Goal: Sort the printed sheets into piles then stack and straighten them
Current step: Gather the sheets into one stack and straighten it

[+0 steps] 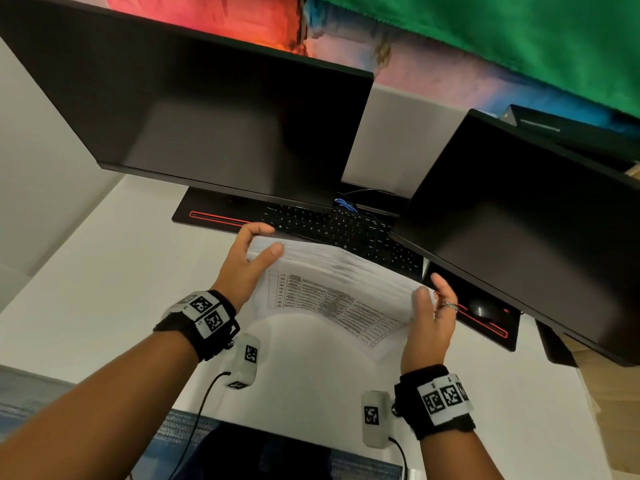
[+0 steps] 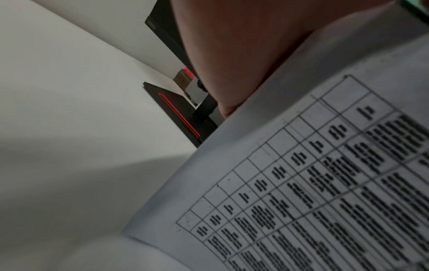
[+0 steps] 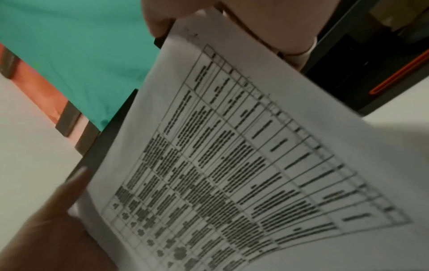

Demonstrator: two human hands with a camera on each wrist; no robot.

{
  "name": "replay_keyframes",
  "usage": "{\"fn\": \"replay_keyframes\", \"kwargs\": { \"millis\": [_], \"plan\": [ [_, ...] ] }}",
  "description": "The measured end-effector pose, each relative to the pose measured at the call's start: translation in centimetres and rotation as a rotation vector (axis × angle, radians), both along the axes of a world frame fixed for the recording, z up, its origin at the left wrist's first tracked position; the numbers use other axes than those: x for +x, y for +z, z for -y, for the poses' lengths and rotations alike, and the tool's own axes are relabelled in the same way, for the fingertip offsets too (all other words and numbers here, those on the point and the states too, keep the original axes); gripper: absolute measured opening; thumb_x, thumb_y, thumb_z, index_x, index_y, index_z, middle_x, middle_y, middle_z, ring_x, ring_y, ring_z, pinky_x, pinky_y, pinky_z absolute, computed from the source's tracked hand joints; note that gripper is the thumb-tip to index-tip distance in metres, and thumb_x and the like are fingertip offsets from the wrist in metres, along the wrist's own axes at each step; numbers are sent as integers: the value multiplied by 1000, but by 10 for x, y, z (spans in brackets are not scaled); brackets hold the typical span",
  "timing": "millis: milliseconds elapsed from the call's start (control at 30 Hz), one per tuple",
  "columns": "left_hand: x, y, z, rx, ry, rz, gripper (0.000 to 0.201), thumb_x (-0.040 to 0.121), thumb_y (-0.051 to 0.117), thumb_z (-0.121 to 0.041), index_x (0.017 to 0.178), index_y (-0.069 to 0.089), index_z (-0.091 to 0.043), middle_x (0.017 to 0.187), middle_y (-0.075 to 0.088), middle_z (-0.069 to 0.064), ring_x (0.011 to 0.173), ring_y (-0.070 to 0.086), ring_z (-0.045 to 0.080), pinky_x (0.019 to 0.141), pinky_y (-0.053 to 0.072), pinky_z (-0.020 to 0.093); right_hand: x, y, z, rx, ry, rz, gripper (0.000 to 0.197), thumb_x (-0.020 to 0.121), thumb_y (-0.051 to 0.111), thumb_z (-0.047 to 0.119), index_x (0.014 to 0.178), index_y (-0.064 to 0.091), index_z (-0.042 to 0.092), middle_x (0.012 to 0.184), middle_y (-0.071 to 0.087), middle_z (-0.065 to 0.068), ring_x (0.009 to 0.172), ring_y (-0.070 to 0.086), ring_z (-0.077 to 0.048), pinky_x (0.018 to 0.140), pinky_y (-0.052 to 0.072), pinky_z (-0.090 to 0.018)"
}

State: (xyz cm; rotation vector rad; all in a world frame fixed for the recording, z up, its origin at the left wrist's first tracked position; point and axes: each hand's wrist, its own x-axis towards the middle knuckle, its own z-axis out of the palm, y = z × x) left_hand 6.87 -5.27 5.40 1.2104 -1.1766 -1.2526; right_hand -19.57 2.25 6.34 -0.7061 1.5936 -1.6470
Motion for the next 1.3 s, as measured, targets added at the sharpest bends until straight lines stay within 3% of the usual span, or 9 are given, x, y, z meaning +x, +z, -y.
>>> {"fn": "replay_keyframes", "kwargs": {
  "millis": [167,267,400,567,700,800,967,1100,1300],
  "plan": [
    [-6,-4,-3,-44,99,32,37,87,56,-40,114,56,-14,101,62,-4,79,64,-1,67,53,18,0,0,1,-17,-155,69,26,100,49,10,109,66,28,113,61,15,117,54,-4,106,37,-30],
    [-6,-3,-5,-52,83,33,51,84,51,-53,118,57,-15,103,63,-3,83,64,0,71,53,18,2,2,-1,21,-110,48,33,104,40,15,128,61,23,115,59,13,110,52,11,103,39,-18],
    [0,-5,-4,-6,-55,44,83,73,51,-83,124,47,-18,109,62,6,90,67,17,74,59,33,4,8,-2,54,27,71,41,96,51,18,137,49,26,116,59,2,101,61,-12,77,57,-27],
    [12,-6,0,88,-170,133,71,66,90,-26,121,44,-21,110,60,0,91,67,13,73,60,28,-9,-4,-5,77,155,13,83,72,85,8,140,43,28,122,58,3,105,64,-15,79,60,-29],
    [17,-5,-3,63,-165,327,26,76,82,-14,98,69,-16,90,73,-1,81,69,4,72,54,23,-8,-1,-2,176,164,9,39,69,86,8,101,68,22,92,77,1,83,75,-13,84,61,-41],
    [18,-3,-9,90,-128,229,26,73,83,-7,94,69,-14,91,73,4,79,70,8,67,55,21,-10,3,-10,116,188,35,32,70,84,-1,90,70,20,83,78,5,81,75,-17,69,62,-28],
    [24,-15,-27,170,-312,151,68,60,90,5,115,54,-15,110,63,6,96,67,14,77,60,34,-15,-3,-19,142,270,-92,79,58,86,-15,119,57,26,109,61,0,96,65,-15,68,58,-17],
    [20,-12,-20,187,-305,108,66,59,89,7,114,56,-9,104,70,3,98,70,21,78,62,37,-19,-3,-15,160,240,-92,93,53,90,-8,126,53,37,119,62,0,106,65,-17,80,61,-33],
    [20,-13,-12,219,-301,150,62,63,88,0,118,61,-8,110,72,14,103,71,26,86,60,41,-13,1,-7,80,203,-20,110,54,88,-12,143,41,34,118,57,6,98,65,-6,73,59,-20]
  ]
}}
